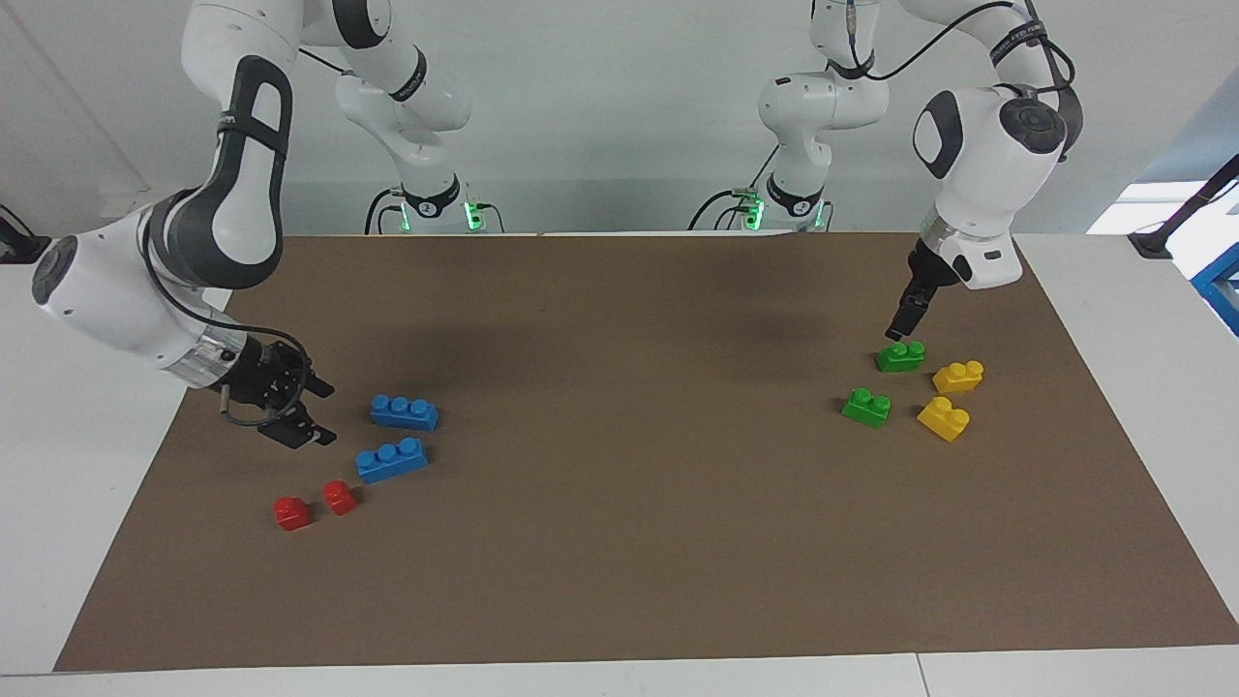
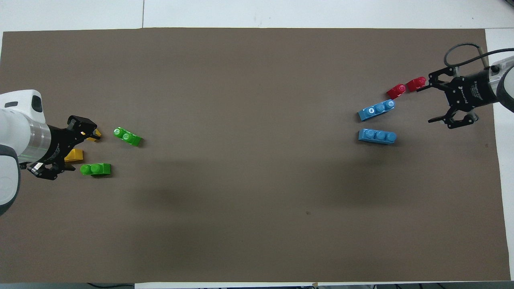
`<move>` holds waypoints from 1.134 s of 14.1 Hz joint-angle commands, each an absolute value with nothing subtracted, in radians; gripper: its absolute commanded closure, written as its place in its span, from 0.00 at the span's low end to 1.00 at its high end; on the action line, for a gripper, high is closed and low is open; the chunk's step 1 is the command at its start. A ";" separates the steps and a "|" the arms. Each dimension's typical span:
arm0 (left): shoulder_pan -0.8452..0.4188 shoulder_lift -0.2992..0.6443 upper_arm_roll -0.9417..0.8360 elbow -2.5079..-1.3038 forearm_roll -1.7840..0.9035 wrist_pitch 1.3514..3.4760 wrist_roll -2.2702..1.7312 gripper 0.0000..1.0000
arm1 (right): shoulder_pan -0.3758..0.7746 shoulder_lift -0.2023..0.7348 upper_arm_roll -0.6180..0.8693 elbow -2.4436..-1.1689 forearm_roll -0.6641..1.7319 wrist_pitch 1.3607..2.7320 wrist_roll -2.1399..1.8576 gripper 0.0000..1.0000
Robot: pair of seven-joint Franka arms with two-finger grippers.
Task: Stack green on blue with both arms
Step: 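Grasp the green brick with the left gripper while the right gripper grasps the blue brick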
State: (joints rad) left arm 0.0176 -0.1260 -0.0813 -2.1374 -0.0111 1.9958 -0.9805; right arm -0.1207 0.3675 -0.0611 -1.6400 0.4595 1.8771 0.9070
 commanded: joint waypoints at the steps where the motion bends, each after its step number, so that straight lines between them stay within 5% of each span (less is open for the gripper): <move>1: 0.008 -0.127 -0.075 -2.189 -0.015 2.055 -1.005 0.00 | -0.106 0.442 -0.060 -1.557 0.480 1.879 0.951 0.10; 16: 0.008 0.095 -0.078 -2.184 -0.015 2.418 -1.154 0.00 | -0.098 0.514 -0.058 -1.589 0.480 1.898 0.940 0.10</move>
